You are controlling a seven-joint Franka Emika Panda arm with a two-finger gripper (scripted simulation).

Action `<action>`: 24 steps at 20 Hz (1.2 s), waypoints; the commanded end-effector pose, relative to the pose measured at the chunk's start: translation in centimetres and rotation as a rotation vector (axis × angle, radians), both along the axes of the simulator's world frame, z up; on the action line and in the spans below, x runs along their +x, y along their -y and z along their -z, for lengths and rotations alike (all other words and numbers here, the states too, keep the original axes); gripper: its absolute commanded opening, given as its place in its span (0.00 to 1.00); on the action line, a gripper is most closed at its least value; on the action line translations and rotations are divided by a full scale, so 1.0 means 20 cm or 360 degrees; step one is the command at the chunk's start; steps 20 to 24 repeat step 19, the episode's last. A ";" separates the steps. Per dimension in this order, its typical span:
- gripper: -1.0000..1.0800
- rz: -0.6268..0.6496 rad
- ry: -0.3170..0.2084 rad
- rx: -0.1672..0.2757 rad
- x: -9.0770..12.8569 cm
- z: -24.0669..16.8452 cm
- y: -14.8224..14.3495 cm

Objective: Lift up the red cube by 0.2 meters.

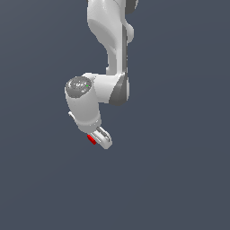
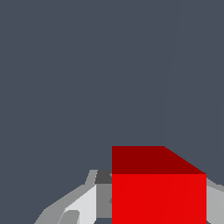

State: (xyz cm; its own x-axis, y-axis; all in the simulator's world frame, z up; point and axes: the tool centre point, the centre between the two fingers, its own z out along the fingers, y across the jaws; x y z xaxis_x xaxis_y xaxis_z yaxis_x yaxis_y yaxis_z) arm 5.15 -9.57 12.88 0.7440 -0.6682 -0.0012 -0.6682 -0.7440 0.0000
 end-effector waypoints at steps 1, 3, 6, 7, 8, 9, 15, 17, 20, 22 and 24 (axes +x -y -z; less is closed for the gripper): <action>0.00 0.0000 0.0001 0.0000 0.00 -0.13 0.00; 0.00 0.0001 0.0001 -0.0001 0.00 -0.23 0.00; 0.00 0.0001 0.0001 -0.0001 0.00 -0.35 0.00; 0.00 0.0001 0.0001 -0.0001 0.00 -0.38 0.00; 0.00 0.0001 0.0001 -0.0001 0.00 -0.41 0.00; 0.00 0.0000 0.0001 -0.0002 0.00 -0.43 0.00; 0.00 0.0000 0.0001 -0.0002 0.01 -0.51 0.00; 0.00 -0.0001 0.0001 -0.0002 0.01 -0.51 0.00; 0.00 -0.0001 0.0001 -0.0002 0.01 -0.51 0.00; 0.00 -0.0001 0.0001 -0.0002 0.01 -0.51 0.00; 0.00 -0.0001 0.0001 -0.0002 0.01 -0.51 0.00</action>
